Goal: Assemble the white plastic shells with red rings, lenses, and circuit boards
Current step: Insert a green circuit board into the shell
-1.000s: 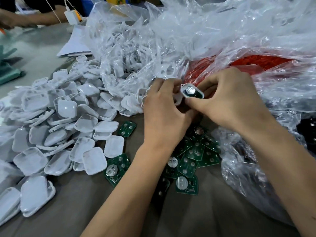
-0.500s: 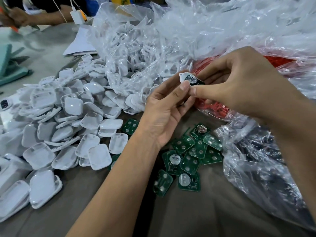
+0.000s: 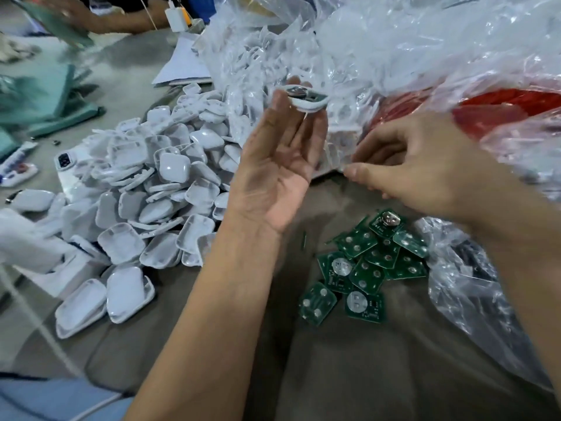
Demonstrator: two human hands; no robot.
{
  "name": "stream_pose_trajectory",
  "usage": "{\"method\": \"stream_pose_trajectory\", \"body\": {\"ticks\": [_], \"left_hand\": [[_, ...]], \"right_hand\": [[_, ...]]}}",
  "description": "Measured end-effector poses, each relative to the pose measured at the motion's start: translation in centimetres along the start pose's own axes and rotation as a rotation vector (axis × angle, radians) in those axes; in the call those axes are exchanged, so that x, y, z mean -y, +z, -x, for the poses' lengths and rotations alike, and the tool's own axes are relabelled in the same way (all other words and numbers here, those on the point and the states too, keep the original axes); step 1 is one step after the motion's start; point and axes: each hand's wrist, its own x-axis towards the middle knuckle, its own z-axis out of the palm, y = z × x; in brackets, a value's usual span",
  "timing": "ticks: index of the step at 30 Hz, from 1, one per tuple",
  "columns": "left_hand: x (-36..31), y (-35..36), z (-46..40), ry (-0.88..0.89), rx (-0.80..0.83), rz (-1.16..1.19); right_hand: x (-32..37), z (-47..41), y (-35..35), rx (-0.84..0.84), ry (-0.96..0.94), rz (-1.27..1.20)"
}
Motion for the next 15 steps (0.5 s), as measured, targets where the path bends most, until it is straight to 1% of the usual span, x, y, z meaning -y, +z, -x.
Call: {"method": "stream_pose_trajectory", "body": {"ticks": [2, 5, 7, 10, 13, 15], "left_hand": [[-1.1, 0.0, 0.7, 0.000, 0.026, 0.089], [-2.7, -0.5, 1.8, 0.048, 0.042, 0.163], [-3.8, -0.9, 2.6, 0.086, 0.039, 0.175], [-5.9, -1.8, 3.5, 0.131, 0.034, 0.234], [-8.1, -2.2, 4.0, 0.142, 0.024, 0.304], [-8.9, -2.1, 4.1, 0.141, 0.008, 0.328]], "right_hand": [[0.7, -0.1, 2.1, 0.110, -0.050, 0.117], [2.5, 0.2, 6.0, 0.217, -0.259, 0.273], [3.9, 0.6, 8.5, 0.218, -0.359, 0.258], [5.0, 0.6, 10.7, 0.204, -0.419, 0.147], [5.9, 0.8, 12.3, 0.230, -0.471, 0.259], [6.5, 1.0, 13.1, 0.255, -0.481, 0.290]]}}
